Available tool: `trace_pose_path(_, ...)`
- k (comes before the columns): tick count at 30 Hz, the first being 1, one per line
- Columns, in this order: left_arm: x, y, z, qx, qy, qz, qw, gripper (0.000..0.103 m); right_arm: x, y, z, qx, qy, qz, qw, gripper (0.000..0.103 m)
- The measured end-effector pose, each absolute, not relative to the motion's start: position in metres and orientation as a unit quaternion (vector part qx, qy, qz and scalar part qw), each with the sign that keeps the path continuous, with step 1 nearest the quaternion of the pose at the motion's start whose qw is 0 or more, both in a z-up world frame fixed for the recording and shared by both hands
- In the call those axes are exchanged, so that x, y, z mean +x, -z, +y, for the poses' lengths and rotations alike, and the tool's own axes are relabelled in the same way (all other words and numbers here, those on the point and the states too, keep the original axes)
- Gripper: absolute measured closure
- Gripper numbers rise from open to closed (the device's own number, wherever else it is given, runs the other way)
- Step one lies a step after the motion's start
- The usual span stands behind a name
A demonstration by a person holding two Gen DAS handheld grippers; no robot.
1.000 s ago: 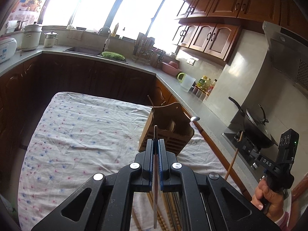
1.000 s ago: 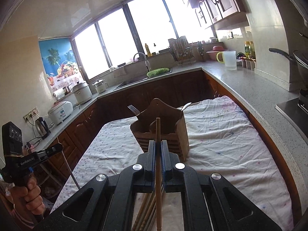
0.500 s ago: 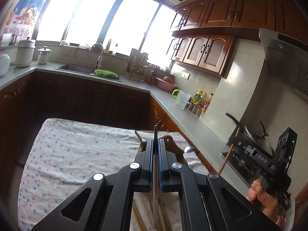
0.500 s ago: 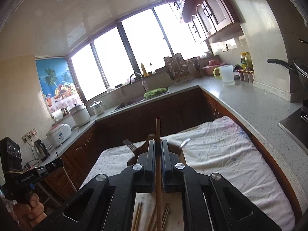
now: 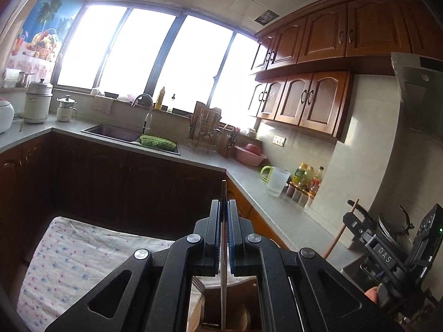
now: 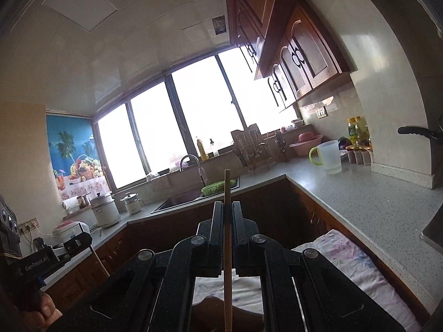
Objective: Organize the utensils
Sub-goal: 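Lift the metal chopstick with the left tool while the right tool carries the wooden chopstick to the holder, then insert the metal chopstick into the holder with the left tool while the right tool drops the wooden one in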
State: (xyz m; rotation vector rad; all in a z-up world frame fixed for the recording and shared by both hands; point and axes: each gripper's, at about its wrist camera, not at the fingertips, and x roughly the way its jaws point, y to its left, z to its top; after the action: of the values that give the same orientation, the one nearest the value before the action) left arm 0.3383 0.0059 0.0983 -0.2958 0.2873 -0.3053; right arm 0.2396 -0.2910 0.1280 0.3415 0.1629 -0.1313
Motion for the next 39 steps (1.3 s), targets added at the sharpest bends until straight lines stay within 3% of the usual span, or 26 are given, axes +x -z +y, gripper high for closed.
trace_pose_path(7, 0.369, -0.045, -0.023, -0.158, 0.134, 0.166, 0.964, 0.101, 0.253, -0.082, -0.289, 0.164, 0.076, 0.075, 0.981, 0.098)
trace_pose_path(14, 0.389, -0.012, -0.042, -0.140, 0.139, 0.199, 0.960, 0.101, 0.258, -0.051, -0.280, 0.147, 0.066, 0.118, 0.980, 0.098)
trace_pose_path(28, 0.386, -0.028, -0.021, -0.135, 0.139, 0.210, 0.958, 0.099, 0.262, -0.044, -0.284, 0.152, 0.062, 0.156, 0.974, 0.097)
trace_pose_path(31, 0.384, -0.029, -0.017, -0.143, 0.142, 0.221, 0.954, 0.099, 0.262, -0.045, -0.287, 0.164, 0.059, 0.164, 0.971, 0.092)
trace_pose_path(33, 0.381, -0.033, -0.012, -0.145, 0.142, 0.228, 0.952, 0.088, 0.261, -0.047, -0.290, 0.177, 0.055, 0.167, 0.969, 0.086)
trace_pose_path(34, 0.377, -0.035, -0.009, -0.147, 0.140, 0.229, 0.952, 0.081, 0.258, -0.048, -0.291, 0.182, 0.054, 0.167, 0.968, 0.076)
trace_pose_path(35, 0.372, -0.038, -0.005, -0.149, 0.135, 0.228, 0.953, 0.064, 0.255, -0.051, -0.292, 0.188, 0.051, 0.163, 0.967, 0.059)
trace_pose_path(36, 0.366, -0.041, -0.002, -0.152, 0.132, 0.224, 0.954, 0.054, 0.251, -0.054, -0.293, 0.192, 0.051, 0.159, 0.967, 0.052)
trace_pose_path(38, 0.354, -0.045, 0.005, -0.153, 0.126, 0.221, 0.955, 0.045, 0.242, -0.062, -0.294, 0.195, 0.054, 0.151, 0.968, 0.039)
trace_pose_path(39, 0.348, -0.046, 0.009, -0.155, 0.124, 0.222, 0.955, 0.042, 0.238, -0.066, -0.294, 0.197, 0.052, 0.147, 0.968, 0.037)
